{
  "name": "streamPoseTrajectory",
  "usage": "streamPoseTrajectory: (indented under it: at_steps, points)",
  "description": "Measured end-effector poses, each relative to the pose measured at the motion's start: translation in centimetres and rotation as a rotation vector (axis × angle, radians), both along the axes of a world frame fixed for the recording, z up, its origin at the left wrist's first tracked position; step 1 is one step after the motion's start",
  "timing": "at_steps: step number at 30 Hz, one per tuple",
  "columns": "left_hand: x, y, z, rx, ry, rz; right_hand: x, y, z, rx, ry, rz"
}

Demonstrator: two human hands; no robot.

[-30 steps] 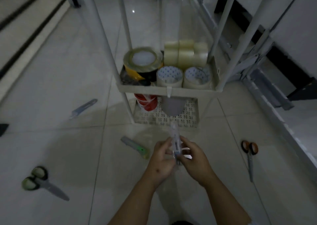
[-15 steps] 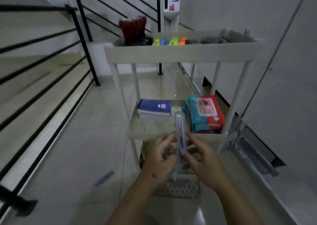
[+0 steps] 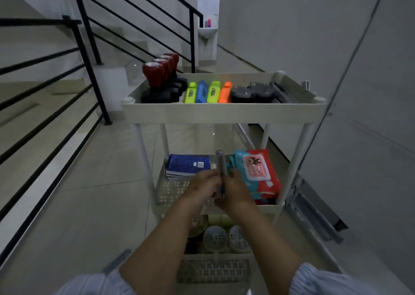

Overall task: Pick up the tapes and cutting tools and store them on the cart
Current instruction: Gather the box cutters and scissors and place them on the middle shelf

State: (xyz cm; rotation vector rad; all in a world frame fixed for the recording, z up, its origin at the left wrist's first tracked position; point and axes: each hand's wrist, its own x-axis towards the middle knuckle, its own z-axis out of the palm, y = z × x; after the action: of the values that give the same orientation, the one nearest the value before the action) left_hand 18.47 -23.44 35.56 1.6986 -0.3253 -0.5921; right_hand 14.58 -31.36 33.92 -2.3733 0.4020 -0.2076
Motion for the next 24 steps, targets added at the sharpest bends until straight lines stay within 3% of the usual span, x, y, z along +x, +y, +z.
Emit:
streamPoseTrajectory:
  at_steps: [5, 17, 21, 24]
  points:
    - [0.9, -0.5, -0.7, -0.01, 0.084, 0.03, 1.2, 0.1, -0.9, -0.046, 0.135, 0.011]
    - [2.7, 0.5, -2.0, 0.028, 0.104, 0.054, 2.9, -0.3, -3.6, -0.176, 0.098, 0.087]
    - [2.3, 1.8, -2.1, 0.001, -0.077, 0.002, 2.1, 0.0, -3.1, -0.185, -0.174, 0.066]
    - [1.0, 3.7, -3.5, 0.098, -0.408, -0.009, 0.7, 1.1, -3.2, -0.138, -0.263, 0.099]
